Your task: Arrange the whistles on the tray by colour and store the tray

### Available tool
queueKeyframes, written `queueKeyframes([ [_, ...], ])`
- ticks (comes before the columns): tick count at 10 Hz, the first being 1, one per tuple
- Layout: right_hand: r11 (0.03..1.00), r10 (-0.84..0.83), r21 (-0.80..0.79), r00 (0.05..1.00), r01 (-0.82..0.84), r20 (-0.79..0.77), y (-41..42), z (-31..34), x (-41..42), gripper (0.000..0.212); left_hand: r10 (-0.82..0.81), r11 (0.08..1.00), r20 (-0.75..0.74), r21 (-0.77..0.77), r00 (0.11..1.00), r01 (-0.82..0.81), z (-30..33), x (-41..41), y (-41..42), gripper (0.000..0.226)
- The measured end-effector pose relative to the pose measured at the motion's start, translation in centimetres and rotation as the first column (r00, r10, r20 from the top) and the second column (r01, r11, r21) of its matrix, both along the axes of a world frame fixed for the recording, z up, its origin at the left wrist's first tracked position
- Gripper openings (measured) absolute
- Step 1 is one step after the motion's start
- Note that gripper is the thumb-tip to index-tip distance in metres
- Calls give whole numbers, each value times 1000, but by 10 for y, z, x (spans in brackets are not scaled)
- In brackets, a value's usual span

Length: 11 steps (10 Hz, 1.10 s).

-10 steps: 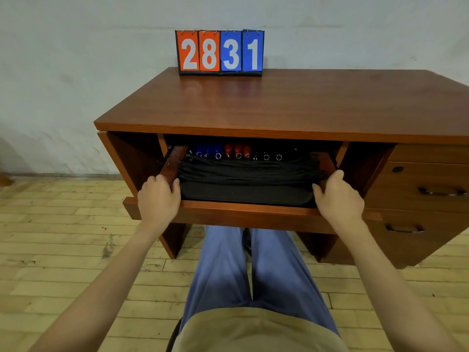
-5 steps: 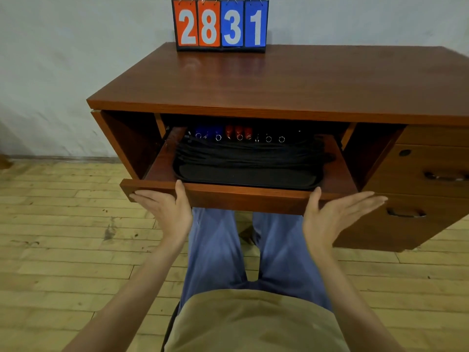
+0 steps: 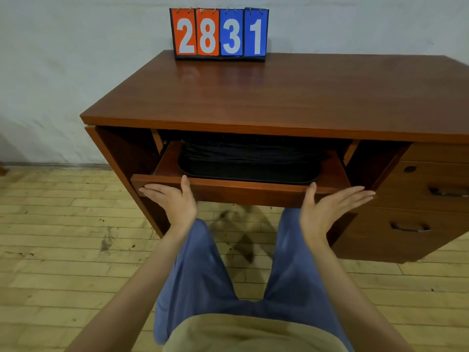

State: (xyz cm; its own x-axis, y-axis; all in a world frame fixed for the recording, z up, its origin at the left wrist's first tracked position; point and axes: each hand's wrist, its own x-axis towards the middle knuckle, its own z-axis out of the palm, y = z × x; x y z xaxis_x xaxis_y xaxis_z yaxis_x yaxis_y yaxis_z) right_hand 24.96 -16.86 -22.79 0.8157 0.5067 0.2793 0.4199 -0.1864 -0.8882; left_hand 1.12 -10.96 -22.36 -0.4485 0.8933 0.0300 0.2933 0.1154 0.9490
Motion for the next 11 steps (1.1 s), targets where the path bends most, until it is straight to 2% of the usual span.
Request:
queueKeyframes([
  [1, 999, 33, 47, 990, -27, -140, 16, 2, -6, 97, -22, 1000, 13, -8, 1000, 22, 3, 4, 17, 92],
  [2, 989, 146, 24, 967, -144, -210, 29, -3, -13, 93, -51, 998, 10, -27, 999, 51, 4, 7, 33, 93],
  [3, 976, 212, -11, 957, -218, -200, 39, -9, -8, 90, -55, 997, 24, -49, 998, 56, 1, 4, 50, 83],
  [4, 965, 242, -53, 953, -255, -181, 49, -6, 1, 87, -49, 997, 83, -53, 995, 54, 2, 0, 62, 66],
  [5, 958, 250, -104, 957, -266, -150, 62, -5, 5, 87, -60, 995, 97, -68, 993, 67, 4, -3, 72, 60],
  [8, 916, 313, -218, 940, -336, -133, 84, 2, 19, 86, -138, 980, 131, -124, 982, 154, 18, -7, 94, 65],
  [9, 929, 271, -219, 951, -299, -148, 76, 8, 22, 79, -154, 980, 114, -112, 981, 167, 16, -7, 86, 64],
  [10, 969, 154, -201, 987, -141, 47, 63, 25, 23, 52, -271, 957, 20, -106, 962, 272, 20, -7, 71, 42],
  [11, 976, 219, -64, 951, -210, 218, 59, 47, 24, 25, -430, 899, -185, 1, 884, 438, 33, 1, 60, 30],
])
